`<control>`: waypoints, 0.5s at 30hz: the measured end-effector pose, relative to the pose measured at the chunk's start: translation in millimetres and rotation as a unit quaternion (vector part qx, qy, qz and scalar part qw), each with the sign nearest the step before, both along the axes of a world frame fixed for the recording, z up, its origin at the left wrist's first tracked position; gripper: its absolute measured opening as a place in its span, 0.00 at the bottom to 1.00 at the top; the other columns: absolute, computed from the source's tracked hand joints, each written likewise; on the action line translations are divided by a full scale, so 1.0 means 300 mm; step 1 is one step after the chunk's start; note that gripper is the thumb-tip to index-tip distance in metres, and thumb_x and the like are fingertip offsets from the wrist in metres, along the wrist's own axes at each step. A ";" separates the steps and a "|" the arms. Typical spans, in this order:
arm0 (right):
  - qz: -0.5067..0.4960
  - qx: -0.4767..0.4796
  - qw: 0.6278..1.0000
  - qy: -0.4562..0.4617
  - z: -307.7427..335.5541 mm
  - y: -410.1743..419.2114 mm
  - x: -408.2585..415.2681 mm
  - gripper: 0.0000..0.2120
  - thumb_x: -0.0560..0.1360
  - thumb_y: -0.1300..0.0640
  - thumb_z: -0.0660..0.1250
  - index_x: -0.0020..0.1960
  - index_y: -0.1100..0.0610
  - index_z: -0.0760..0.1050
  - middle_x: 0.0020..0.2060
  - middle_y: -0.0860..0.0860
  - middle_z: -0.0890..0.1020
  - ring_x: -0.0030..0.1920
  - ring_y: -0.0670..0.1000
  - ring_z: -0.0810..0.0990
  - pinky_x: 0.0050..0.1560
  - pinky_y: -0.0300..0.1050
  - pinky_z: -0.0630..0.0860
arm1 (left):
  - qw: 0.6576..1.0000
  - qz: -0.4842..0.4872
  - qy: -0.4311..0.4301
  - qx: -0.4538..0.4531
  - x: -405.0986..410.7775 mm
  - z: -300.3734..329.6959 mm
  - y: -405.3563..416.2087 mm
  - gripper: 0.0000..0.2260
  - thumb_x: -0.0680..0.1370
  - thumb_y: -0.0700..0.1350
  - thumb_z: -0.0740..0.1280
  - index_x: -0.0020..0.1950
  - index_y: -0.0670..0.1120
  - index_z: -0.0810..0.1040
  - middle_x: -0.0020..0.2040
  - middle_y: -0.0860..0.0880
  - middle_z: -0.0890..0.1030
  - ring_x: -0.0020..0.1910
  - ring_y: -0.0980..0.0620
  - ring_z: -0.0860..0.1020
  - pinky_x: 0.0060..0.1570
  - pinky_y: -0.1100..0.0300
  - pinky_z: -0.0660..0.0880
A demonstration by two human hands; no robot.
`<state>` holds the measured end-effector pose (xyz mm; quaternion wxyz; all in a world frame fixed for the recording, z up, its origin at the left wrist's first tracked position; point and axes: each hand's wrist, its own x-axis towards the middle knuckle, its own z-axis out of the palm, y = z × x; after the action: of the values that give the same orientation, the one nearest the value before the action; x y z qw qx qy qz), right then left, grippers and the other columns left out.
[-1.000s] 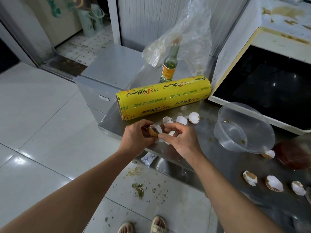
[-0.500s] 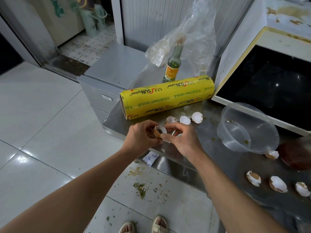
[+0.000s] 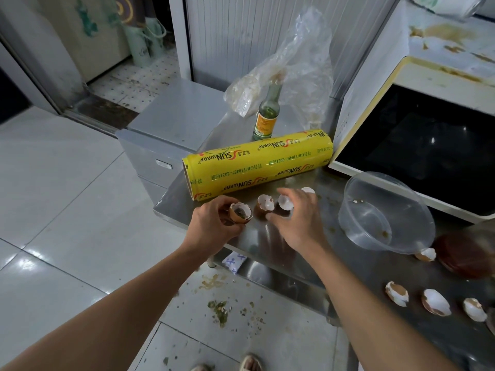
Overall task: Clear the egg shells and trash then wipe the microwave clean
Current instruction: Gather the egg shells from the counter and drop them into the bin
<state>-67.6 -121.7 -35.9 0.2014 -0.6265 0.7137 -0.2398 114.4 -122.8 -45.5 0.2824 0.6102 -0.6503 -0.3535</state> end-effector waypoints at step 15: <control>0.028 -0.122 0.989 0.084 -0.018 -0.042 -0.024 0.20 0.60 0.56 0.79 0.50 0.54 0.79 0.46 0.49 0.82 0.51 0.54 0.73 0.46 0.43 0.56 | 1.000 0.006 -0.014 -0.015 -0.016 -0.002 -0.033 0.20 0.65 0.42 0.78 0.55 0.48 0.79 0.45 0.57 0.78 0.43 0.61 0.75 0.38 0.78 0.69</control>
<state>-74.7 -134.3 -41.4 0.0695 -0.6840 0.6755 -0.2663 109.5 -132.7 -46.0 0.2839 0.6148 -0.6559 -0.3335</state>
